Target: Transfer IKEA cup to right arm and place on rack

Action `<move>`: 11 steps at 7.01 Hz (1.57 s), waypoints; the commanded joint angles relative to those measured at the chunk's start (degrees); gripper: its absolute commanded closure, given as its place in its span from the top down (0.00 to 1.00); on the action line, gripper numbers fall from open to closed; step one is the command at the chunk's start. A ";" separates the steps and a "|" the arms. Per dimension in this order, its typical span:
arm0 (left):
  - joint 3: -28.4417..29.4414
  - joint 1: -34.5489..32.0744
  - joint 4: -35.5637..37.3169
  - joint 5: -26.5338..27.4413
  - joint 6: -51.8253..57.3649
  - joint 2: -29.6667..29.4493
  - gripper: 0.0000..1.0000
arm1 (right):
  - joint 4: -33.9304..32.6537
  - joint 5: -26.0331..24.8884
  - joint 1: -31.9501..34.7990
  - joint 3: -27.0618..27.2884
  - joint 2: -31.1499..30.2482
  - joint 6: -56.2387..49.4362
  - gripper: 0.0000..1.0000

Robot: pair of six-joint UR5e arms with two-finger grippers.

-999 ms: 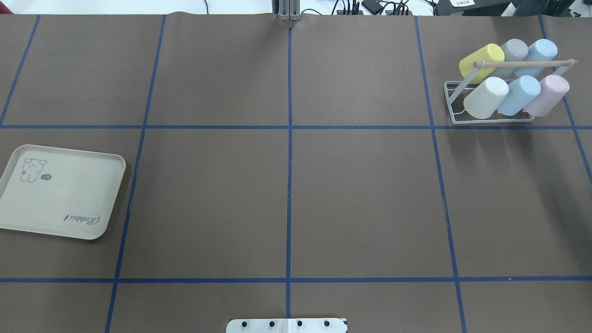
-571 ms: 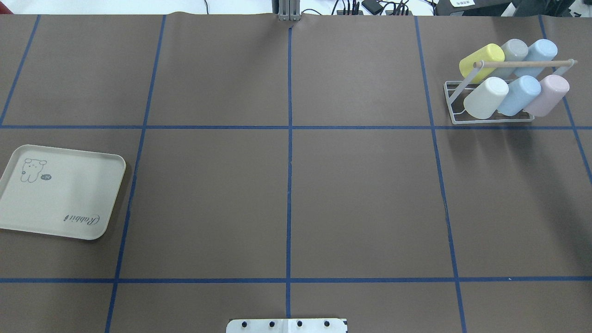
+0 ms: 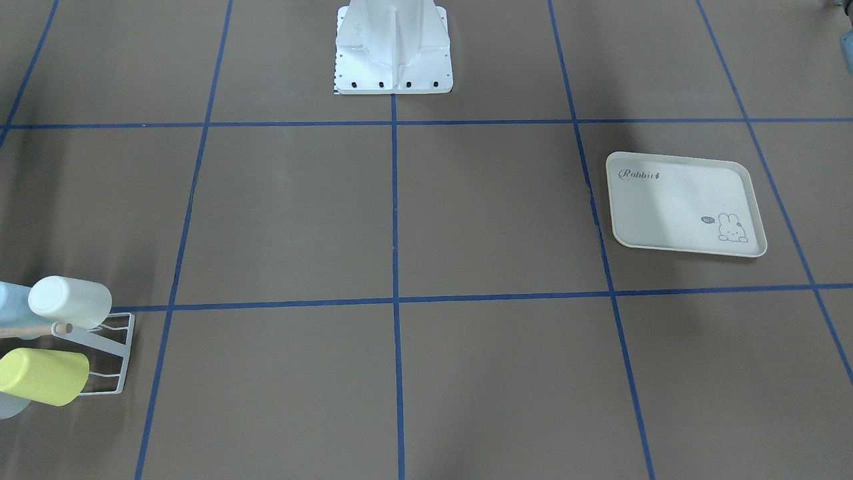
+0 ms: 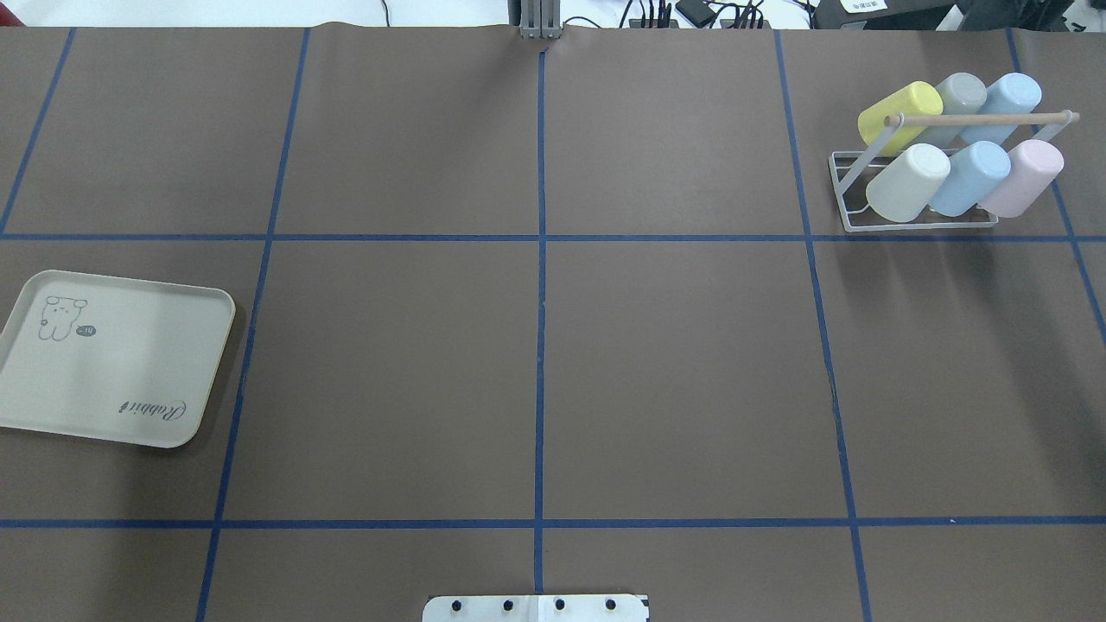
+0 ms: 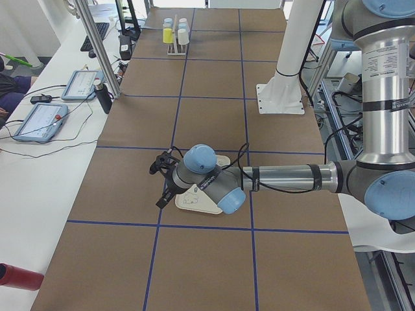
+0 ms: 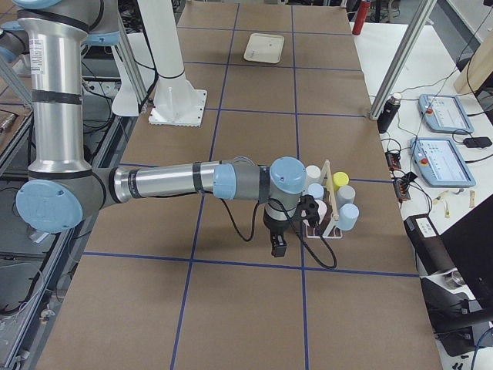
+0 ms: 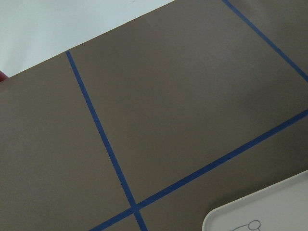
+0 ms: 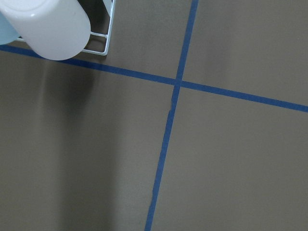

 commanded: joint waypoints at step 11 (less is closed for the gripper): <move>-9.13 -3.83 46.19 1.97 21.68 -0.88 1.00 | 2.38 4.99 0.01 -2.85 -0.65 0.53 1.00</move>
